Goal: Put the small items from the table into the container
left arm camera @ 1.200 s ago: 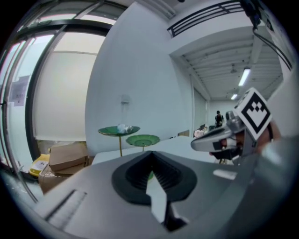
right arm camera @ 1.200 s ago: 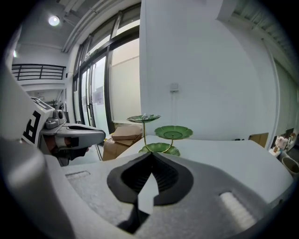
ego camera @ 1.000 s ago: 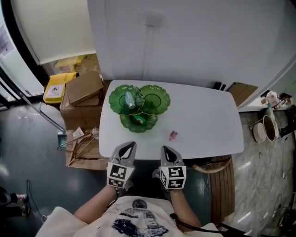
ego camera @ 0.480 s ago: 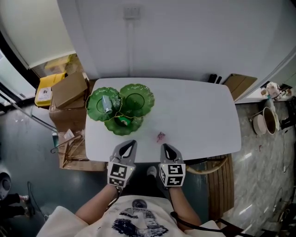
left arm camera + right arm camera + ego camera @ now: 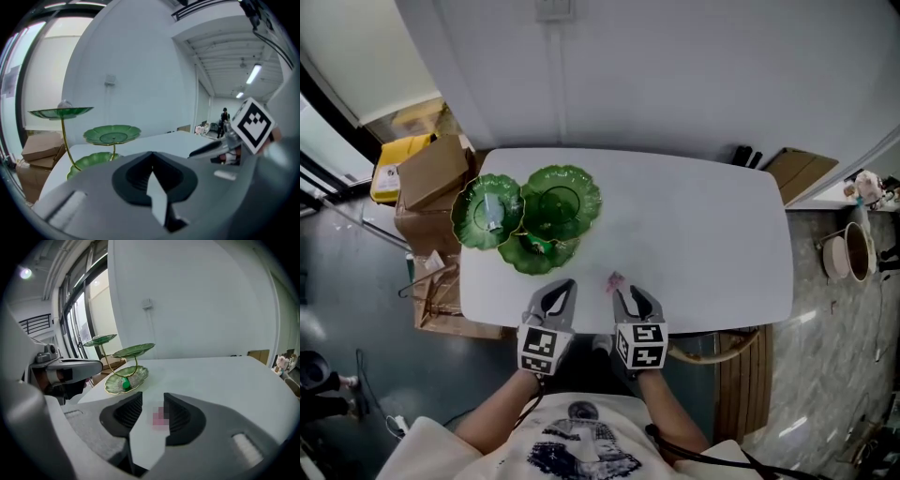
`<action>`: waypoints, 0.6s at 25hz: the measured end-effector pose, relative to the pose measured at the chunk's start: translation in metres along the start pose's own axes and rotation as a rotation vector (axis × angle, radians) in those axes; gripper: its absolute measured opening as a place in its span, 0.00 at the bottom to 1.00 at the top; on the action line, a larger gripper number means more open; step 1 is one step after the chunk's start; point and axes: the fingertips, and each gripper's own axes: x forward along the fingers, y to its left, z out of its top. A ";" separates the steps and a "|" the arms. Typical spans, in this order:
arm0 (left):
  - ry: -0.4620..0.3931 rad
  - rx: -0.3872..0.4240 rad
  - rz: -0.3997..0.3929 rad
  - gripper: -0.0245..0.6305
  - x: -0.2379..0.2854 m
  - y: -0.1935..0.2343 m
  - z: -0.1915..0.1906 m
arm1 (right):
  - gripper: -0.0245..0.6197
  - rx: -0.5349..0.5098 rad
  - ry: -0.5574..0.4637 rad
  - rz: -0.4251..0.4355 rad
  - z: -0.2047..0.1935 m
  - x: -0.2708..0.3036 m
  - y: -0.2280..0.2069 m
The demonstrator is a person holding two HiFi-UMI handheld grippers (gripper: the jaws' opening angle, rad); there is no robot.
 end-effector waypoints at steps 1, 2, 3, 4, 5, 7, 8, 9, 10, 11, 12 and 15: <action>0.004 -0.004 0.007 0.02 0.004 0.000 -0.001 | 0.27 0.005 0.009 0.013 -0.003 0.004 0.000; 0.008 -0.006 0.014 0.02 0.008 0.000 -0.003 | 0.31 0.010 0.018 0.026 -0.005 0.009 -0.001; 0.012 -0.007 0.019 0.02 0.011 0.000 -0.004 | 0.34 0.017 0.026 0.036 -0.008 0.013 -0.002; 0.016 -0.009 0.023 0.02 0.015 0.000 -0.005 | 0.37 0.024 0.033 0.044 -0.011 0.018 -0.003; 0.019 -0.011 0.026 0.02 0.018 -0.001 -0.006 | 0.40 0.031 0.041 0.050 -0.014 0.022 -0.004; 0.029 -0.015 0.032 0.02 0.025 -0.003 -0.009 | 0.46 0.045 0.064 0.060 -0.022 0.031 -0.009; 0.034 -0.016 0.034 0.02 0.029 -0.004 -0.010 | 0.46 0.052 0.078 0.065 -0.026 0.036 -0.011; 0.041 -0.017 0.036 0.02 0.032 -0.004 -0.012 | 0.46 0.057 0.092 0.069 -0.030 0.041 -0.013; 0.047 -0.018 0.037 0.02 0.036 -0.005 -0.014 | 0.46 0.061 0.104 0.074 -0.034 0.045 -0.014; 0.052 -0.018 0.038 0.02 0.038 -0.005 -0.016 | 0.46 0.063 0.116 0.079 -0.038 0.049 -0.015; 0.056 -0.019 0.038 0.02 0.041 -0.005 -0.018 | 0.46 0.064 0.127 0.084 -0.042 0.053 -0.016; 0.072 -0.024 0.040 0.02 0.050 -0.004 -0.025 | 0.46 0.070 0.156 0.093 -0.051 0.067 -0.019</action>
